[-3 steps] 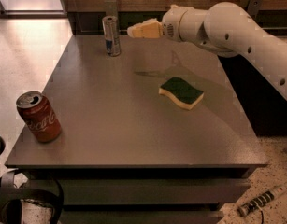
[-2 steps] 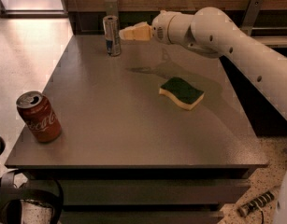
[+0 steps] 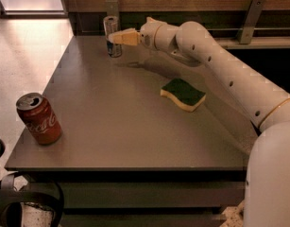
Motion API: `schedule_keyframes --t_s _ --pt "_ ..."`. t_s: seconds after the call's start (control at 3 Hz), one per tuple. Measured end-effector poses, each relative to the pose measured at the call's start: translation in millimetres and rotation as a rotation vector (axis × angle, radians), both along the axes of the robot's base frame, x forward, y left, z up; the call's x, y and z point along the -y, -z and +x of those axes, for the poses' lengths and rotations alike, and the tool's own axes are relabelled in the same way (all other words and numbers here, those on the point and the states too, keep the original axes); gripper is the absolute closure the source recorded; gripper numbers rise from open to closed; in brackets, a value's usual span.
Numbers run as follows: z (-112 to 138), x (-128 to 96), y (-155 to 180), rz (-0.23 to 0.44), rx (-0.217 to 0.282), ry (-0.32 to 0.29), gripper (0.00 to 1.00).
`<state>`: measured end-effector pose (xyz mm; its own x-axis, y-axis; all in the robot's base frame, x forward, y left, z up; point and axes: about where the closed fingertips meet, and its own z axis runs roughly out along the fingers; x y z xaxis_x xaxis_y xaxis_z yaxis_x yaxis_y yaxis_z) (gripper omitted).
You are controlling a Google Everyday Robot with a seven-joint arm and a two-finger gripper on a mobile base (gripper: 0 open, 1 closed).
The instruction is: Move redbull can near coke can
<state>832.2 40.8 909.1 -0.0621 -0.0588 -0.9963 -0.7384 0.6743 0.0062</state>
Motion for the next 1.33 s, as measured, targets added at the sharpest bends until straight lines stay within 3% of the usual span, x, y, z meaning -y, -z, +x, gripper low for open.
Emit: schedule_keyframes --t_s 0.67,1.0,1.33 --pt "15 -32 12 0.041 0.017 -0.054 0.00" --pt "20 -42 10 0.049 0.030 -0.079 0.14" --pt "21 -46 10 0.052 0.033 -0.087 0.37"
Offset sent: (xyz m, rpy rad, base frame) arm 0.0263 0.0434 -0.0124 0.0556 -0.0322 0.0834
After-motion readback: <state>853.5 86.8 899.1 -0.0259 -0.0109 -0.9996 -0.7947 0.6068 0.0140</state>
